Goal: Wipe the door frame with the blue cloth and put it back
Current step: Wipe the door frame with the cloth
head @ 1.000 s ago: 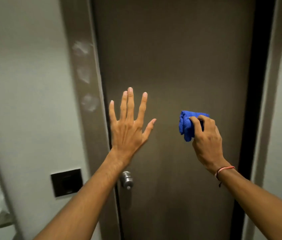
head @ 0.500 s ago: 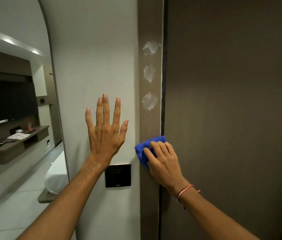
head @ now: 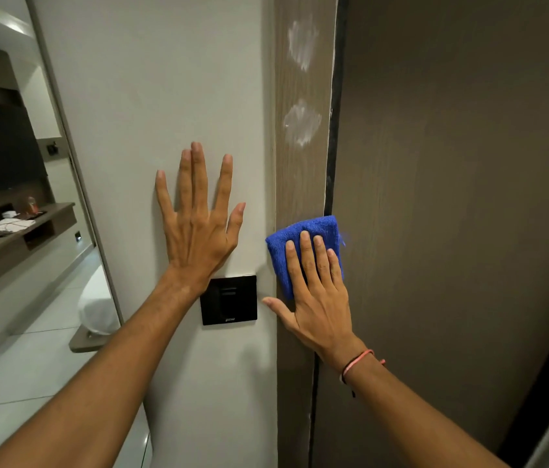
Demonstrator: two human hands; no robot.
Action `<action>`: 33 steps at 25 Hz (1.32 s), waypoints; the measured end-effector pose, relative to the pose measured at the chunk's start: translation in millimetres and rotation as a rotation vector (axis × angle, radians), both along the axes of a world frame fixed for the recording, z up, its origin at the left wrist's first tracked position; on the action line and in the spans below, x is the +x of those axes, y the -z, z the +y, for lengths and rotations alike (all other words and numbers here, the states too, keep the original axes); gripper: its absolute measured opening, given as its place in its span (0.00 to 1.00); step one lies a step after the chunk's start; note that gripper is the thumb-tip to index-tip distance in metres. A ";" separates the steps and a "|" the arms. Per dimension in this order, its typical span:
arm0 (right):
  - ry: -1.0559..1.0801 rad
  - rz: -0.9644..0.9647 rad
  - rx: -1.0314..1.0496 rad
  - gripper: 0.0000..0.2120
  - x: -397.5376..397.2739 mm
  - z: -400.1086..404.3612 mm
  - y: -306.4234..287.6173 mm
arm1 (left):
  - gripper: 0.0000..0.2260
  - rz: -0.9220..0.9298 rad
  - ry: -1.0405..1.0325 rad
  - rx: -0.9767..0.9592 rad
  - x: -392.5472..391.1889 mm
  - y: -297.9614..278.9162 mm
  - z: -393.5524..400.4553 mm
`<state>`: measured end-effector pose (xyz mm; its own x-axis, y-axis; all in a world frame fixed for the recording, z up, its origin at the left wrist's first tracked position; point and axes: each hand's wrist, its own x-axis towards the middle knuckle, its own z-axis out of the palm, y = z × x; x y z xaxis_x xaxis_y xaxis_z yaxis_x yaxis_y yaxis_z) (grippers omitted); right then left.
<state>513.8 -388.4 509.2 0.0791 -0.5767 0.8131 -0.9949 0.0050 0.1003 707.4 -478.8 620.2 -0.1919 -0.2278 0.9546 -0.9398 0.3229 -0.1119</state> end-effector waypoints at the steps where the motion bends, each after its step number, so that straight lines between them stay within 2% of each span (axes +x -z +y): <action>1: 0.007 0.004 0.002 0.46 -0.6 -0.9 0.1 | 0.30 -0.003 -0.006 0.007 0.4 1.4 -1.6; 4: 0.002 -0.011 -0.016 0.48 2.1 -3.3 -9.4 | 0.30 0.001 -0.004 -0.003 -0.8 -5.0 -2.8; 7: -0.009 -0.045 -0.095 0.48 8.8 -11.5 -54.0 | 0.31 0.022 -0.016 -0.066 -3.8 -37.7 -4.8; 14: -0.006 -0.069 -0.347 0.44 20.0 -26.2 -253.0 | 0.31 0.058 -0.029 -0.155 -10.0 -160.0 -14.8; 19: 0.068 -0.036 -0.392 0.37 20.4 -14.4 -366.4 | 0.31 0.081 -0.042 -0.229 -10.8 -255.8 -15.8; 22: 0.138 0.082 -0.426 0.27 11.8 -13.6 -380.7 | 0.31 0.073 -0.055 -0.249 -17.5 -281.9 -14.6; 26: 0.039 0.089 -0.373 0.28 2.4 -29.0 -371.5 | 0.31 0.036 -0.060 -0.263 -26.5 -280.9 -19.0; 31: -0.018 0.038 -0.388 0.30 4.2 -36.3 -492.0 | 0.31 0.042 -0.017 -0.247 -22.9 -328.8 -20.5; 33: -0.005 0.007 -0.382 0.29 6.9 -36.2 -520.6 | 0.31 0.062 -0.028 -0.212 -18.4 -345.1 -19.0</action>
<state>520.6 -424.6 1029.8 0.0870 -0.2321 0.9688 -0.9944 0.0387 0.0986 689.0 -497.7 965.3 -0.1277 -0.0253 0.9915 -0.9552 0.2722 -0.1161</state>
